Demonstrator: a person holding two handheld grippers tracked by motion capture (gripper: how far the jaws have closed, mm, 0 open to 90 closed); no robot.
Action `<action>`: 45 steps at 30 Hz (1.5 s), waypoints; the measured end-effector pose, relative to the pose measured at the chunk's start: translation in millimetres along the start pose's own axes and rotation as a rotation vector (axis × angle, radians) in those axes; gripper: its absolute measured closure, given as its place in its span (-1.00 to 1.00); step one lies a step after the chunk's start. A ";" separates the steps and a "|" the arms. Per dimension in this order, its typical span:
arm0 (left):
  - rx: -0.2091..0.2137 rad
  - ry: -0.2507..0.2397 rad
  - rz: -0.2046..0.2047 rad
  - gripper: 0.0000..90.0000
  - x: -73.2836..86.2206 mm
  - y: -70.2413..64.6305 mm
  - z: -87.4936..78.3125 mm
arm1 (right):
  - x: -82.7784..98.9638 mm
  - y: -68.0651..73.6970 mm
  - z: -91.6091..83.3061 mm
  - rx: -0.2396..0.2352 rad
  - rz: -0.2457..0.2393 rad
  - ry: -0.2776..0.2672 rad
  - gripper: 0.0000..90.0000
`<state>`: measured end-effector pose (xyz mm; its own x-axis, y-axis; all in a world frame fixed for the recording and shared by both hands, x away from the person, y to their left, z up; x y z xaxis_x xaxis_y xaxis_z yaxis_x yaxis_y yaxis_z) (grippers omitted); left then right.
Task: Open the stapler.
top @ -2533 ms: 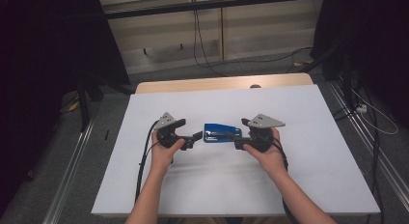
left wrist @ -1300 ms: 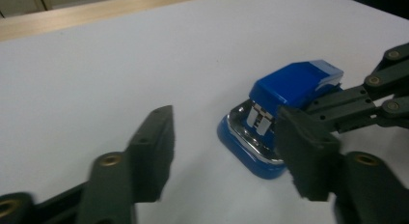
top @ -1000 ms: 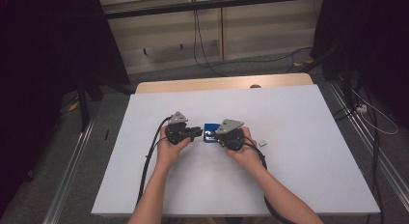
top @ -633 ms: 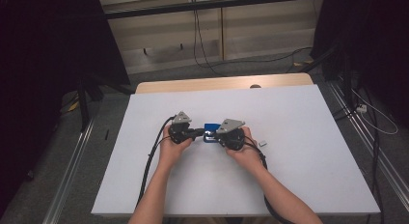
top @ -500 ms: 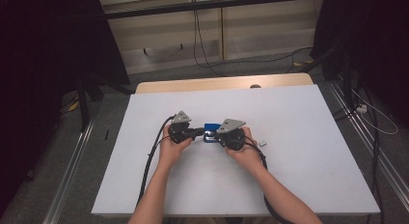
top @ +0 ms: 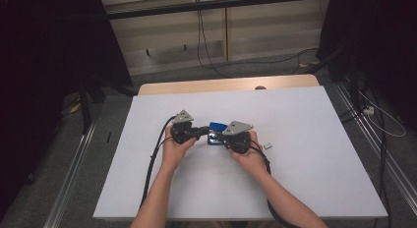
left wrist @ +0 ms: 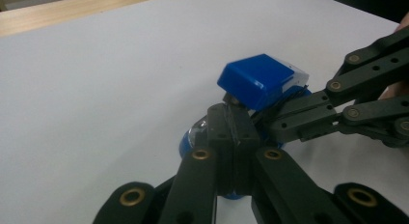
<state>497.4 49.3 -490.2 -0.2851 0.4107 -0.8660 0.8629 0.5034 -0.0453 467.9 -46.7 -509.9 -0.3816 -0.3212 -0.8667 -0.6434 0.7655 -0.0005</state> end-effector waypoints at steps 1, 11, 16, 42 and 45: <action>0.000 0.000 0.000 0.99 0.0 0.0 0.0 | -2.6 0.4 -0.4 0.002 0.017 -0.020 1.00; 0.020 -0.025 -0.001 1.00 -6.1 -1.4 -1.7 | -10.0 4.5 9.1 0.002 0.063 -0.032 1.00; 0.010 -0.022 0.001 0.99 -2.4 1.4 0.3 | -10.0 5.0 9.7 0.012 0.055 -0.047 1.00; 0.004 -0.001 0.060 1.00 6.1 -2.9 16.4 | -20.2 -3.3 1.6 0.112 0.057 -0.082 1.00; -0.002 0.006 0.075 1.00 6.0 -2.9 16.3 | -21.9 -5.1 -1.7 0.129 0.045 -0.080 1.00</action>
<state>500.0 38.0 -503.4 -0.2222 0.4517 -0.8641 0.8810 0.4727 0.0205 478.4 -44.5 -490.1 -0.3505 -0.2439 -0.9043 -0.5346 0.8448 -0.0206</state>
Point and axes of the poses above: each handheld gripper's, and its own axes: z roughly forward along the jaws, x roughly out of its underside, y roughly to its left, the point moved 9 cm from there along z, roughly forward along the jaws, and after that the axes turned 7 degrees about z, right-handed, at the moved point
